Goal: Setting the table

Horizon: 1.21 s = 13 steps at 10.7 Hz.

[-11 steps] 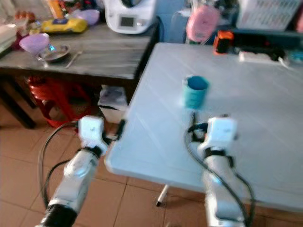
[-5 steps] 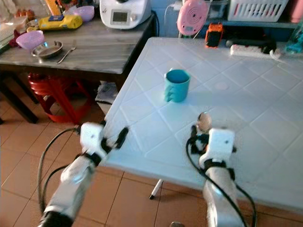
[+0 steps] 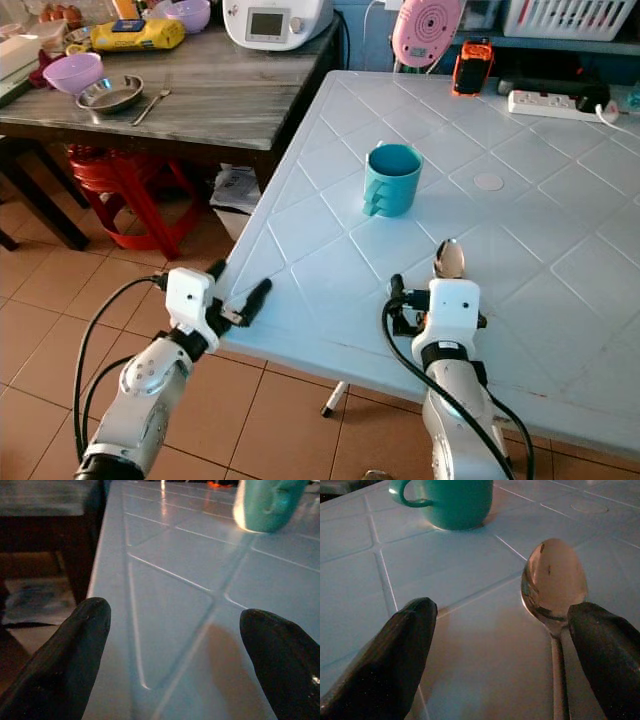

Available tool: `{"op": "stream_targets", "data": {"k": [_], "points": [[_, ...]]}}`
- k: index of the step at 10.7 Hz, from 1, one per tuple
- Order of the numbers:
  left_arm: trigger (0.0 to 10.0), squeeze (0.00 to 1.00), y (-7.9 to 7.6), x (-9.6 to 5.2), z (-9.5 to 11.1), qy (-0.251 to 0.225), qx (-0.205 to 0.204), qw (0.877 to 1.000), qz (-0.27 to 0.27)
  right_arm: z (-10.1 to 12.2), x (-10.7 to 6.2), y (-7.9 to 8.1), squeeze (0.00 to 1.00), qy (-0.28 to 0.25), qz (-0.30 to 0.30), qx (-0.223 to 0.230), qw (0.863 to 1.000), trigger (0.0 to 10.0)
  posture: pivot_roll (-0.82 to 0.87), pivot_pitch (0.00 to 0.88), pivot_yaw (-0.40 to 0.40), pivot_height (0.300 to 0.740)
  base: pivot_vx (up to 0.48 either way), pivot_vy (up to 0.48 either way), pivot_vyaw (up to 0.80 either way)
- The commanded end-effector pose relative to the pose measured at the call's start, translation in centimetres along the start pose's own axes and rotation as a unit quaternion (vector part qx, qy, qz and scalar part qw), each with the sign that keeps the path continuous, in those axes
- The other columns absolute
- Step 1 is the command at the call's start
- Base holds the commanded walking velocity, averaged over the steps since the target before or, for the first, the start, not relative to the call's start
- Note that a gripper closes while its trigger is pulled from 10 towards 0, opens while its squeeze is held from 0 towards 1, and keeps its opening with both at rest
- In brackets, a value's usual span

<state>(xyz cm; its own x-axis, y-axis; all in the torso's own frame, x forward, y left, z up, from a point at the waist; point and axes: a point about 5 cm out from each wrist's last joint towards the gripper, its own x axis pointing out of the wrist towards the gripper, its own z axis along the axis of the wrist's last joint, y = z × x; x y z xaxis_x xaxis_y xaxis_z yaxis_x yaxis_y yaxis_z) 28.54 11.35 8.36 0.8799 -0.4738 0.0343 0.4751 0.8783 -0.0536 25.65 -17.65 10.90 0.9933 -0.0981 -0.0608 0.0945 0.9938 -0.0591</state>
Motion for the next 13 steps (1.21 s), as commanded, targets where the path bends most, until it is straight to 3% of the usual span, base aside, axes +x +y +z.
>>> {"op": "stream_targets", "data": {"k": [1, 4, 6, 9, 13], "points": [[10.0, 0.0, -0.6, -0.5, -0.4, 0.006, -0.008, 0.999, -0.031, -1.4, -0.7, -0.6, 0.0, 0.035, -0.019, 0.002, 0.999, 10.0, -0.25, 0.148, 0.098, 0.74, 0.0, 0.0, 0.0], [10.0, 0.0, -0.4, 0.2, 0.4, -0.01, 0.0, 1.0, -0.028, 0.3, -0.6, -1.0, 0.0, -0.013, -0.024, 0.01, 1.0, 10.0, -0.27, 0.146, 0.094, 0.74, 0.0, 0.0, 0.0], [10.0, 0.0, -0.4, 0.4, 0.6, -0.011, -0.005, 1.0, -0.028, 0.6, -0.7, -1.1, 0.0, -0.017, -0.027, 0.01, 0.999, 10.0, -0.27, 0.146, 0.092, 0.74, 0.0, 0.0, 0.0], [10.0, 0.0, -1.4, 0.3, 0.3, -0.009, -0.016, 0.998, -0.058, -0.1, -1.2, -1.2, 0.0, 0.006, -0.029, 0.022, 0.999, 10.0, -0.27, 0.152, 0.093, 0.74, 0.0, 0.0, 0.0], [10.0, 0.0, -1.3, 0.4, 0.5, -0.009, -0.007, 0.997, -0.074, -2.3, -1.9, -1.5, 0.0, 0.081, -0.025, 0.111, 0.99, 10.0, -0.28, 0.16, 0.098, 0.74, 0.0, 0.0, 0.0]]}}
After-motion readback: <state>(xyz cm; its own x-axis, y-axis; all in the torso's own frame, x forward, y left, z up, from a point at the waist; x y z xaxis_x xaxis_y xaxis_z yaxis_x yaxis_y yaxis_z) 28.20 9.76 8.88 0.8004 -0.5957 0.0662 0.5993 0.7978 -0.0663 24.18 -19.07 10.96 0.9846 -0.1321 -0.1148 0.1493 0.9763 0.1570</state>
